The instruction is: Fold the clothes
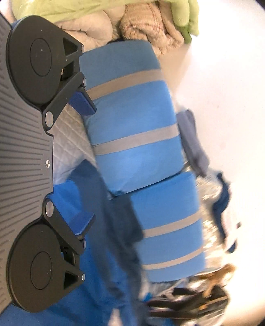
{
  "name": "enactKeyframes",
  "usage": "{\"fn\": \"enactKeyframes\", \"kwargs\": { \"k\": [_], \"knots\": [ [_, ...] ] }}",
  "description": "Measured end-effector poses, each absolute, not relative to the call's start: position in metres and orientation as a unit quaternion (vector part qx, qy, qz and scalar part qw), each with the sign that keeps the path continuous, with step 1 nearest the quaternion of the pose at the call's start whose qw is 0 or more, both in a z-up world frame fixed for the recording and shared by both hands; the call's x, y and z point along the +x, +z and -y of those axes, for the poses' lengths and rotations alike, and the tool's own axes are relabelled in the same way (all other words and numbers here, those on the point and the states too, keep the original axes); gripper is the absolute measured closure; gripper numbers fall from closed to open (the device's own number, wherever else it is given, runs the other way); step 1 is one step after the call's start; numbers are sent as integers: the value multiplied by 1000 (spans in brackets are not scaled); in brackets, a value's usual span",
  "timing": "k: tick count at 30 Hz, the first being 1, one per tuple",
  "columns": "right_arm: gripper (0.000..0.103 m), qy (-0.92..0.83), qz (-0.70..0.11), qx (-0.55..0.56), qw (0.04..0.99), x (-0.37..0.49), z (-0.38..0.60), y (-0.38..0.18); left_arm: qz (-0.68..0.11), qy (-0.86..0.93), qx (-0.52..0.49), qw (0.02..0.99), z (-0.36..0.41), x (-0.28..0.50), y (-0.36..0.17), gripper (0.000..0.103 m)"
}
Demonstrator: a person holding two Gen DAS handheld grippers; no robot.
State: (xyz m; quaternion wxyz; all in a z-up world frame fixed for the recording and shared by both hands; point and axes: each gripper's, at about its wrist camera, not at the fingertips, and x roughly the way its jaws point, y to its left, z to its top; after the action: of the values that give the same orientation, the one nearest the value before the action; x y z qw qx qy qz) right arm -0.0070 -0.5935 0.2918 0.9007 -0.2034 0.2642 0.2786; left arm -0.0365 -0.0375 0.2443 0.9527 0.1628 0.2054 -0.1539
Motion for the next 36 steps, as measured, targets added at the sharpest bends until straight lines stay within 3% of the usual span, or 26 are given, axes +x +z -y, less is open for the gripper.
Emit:
{"fn": "enactKeyframes", "kwargs": {
  "k": [6,14,20,26,36],
  "knots": [
    [0,264,-253,-133,921,-16,618,330,-194,-173,83,962,39,-43,300,0],
    [0,279,-234,-110,925,-32,618,337,-159,-194,81,965,65,-66,328,0],
    [0,277,-261,-142,914,-29,592,314,-237,-194,101,947,89,-43,281,0],
    [0,219,-339,-241,882,-22,531,247,-304,-190,138,923,114,-22,216,0],
    [0,181,-366,-344,846,-17,478,187,-368,-174,168,898,115,-4,153,0]
  ]
}}
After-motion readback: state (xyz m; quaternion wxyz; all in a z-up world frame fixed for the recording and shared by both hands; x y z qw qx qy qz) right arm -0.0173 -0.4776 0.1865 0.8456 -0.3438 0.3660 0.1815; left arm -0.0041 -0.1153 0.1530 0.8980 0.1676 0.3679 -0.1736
